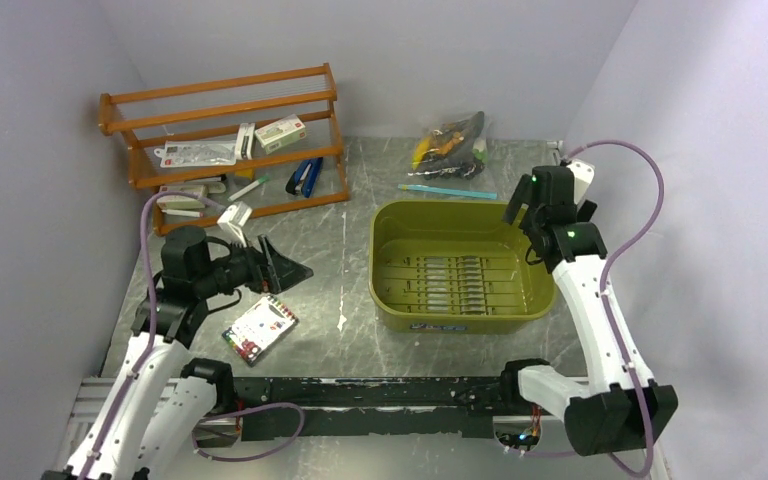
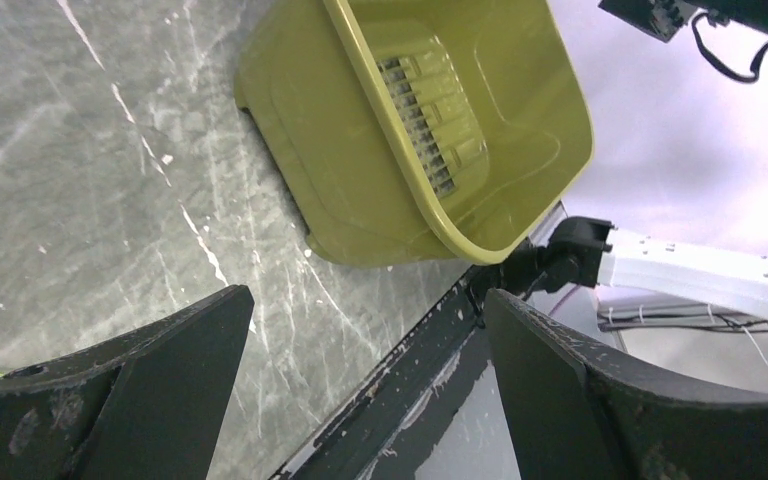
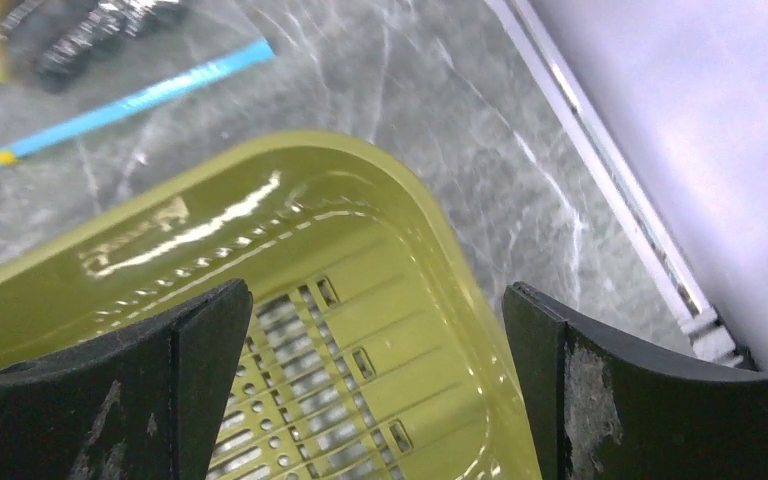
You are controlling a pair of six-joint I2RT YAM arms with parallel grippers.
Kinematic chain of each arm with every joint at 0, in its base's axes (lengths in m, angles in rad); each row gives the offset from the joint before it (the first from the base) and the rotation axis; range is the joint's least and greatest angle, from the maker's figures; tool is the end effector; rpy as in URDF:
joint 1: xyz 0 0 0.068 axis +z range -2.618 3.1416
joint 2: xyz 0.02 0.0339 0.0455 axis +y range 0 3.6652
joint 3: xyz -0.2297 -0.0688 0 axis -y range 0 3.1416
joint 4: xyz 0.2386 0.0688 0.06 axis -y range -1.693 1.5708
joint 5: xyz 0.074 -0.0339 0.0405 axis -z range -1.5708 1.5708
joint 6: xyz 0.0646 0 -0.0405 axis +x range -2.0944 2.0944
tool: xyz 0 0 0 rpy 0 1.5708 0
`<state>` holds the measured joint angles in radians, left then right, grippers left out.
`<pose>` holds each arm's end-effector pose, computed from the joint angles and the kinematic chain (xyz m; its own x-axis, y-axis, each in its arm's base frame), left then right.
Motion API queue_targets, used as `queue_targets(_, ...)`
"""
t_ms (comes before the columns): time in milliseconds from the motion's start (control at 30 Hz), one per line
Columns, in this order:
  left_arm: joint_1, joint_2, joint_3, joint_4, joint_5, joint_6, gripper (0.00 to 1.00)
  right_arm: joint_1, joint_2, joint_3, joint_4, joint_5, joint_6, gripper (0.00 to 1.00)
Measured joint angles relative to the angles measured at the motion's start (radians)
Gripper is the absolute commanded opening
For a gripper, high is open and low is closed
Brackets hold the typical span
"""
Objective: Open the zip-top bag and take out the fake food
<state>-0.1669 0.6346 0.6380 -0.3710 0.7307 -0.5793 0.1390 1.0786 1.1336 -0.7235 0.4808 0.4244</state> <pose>0.1776 -0.0736 0.2666 -0.7005 -0.2954 -0.6496 0.4235 0.5606 -0.7116 0.2511 0.0050 0.3076 -0.4620 0.3040 -0.8332 0.4684 0.8814 0.0619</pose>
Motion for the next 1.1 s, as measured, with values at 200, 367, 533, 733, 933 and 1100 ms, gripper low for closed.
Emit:
queue_targets(200, -0.148, 0.065, 0.011, -0.009, -0.069, -0.002, 0.99, -0.153, 0.074, -0.042, -0.013, -0.072, 0.032, 1.0)
queue_targets(367, -0.219, 0.031, -0.016, 0.026, -0.075, -0.034, 0.99, -0.188, 0.113, -0.113, -0.007, -0.147, 0.048, 1.0)
queue_targets(533, -0.222, 0.005, -0.015, 0.044, -0.087, -0.042, 0.99, -0.194, 0.08, -0.204, 0.051, -0.286, 0.031, 1.0)
queue_targets(733, -0.222, 0.002, -0.013, 0.043, -0.111, -0.043, 0.99, -0.196, -0.02, -0.306, 0.109, -0.53, 0.039, 0.9)
queue_targets(933, -0.222, -0.05, 0.013, -0.05, -0.206, -0.045, 0.99, -0.133, -0.17, -0.446, 0.167, -0.782, 0.089, 0.87)
queue_targets(1100, -0.223, -0.14, 0.063, -0.147, -0.362, -0.072, 0.99, 0.104, -0.223, -0.523, 0.163, -0.909, 0.146, 0.86)
